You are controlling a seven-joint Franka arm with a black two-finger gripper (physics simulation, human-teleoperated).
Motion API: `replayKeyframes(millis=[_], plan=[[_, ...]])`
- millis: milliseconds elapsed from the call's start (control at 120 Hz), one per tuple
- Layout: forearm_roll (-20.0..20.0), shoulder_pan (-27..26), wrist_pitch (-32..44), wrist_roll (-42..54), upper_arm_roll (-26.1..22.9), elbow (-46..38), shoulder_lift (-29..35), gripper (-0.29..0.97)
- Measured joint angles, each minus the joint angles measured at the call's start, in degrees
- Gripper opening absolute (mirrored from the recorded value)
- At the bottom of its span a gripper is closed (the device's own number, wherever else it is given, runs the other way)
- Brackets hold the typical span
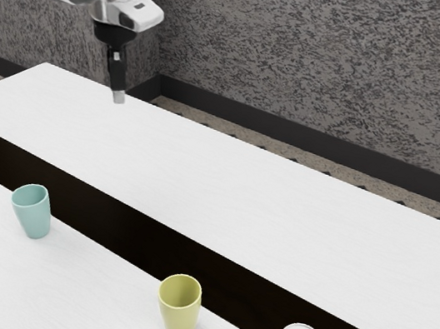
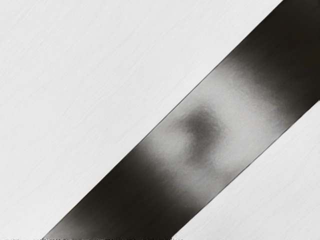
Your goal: Place the left cup onto the right cup
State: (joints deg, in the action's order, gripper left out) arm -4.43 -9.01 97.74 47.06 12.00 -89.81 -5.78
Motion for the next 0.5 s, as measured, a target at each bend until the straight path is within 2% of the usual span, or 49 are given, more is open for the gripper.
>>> replayKeyframes(millis=[183,350,500], plan=[[0.3,2.0,0.0,0.9,0.2,-5.9,0.6,0.68],[-0.2,6.7,5.1,1.6,0.4,-16.2,1.7,0.68],[-2.1,8.5,9.0,2.1,0.4,-19.6,0.2,0.68]])
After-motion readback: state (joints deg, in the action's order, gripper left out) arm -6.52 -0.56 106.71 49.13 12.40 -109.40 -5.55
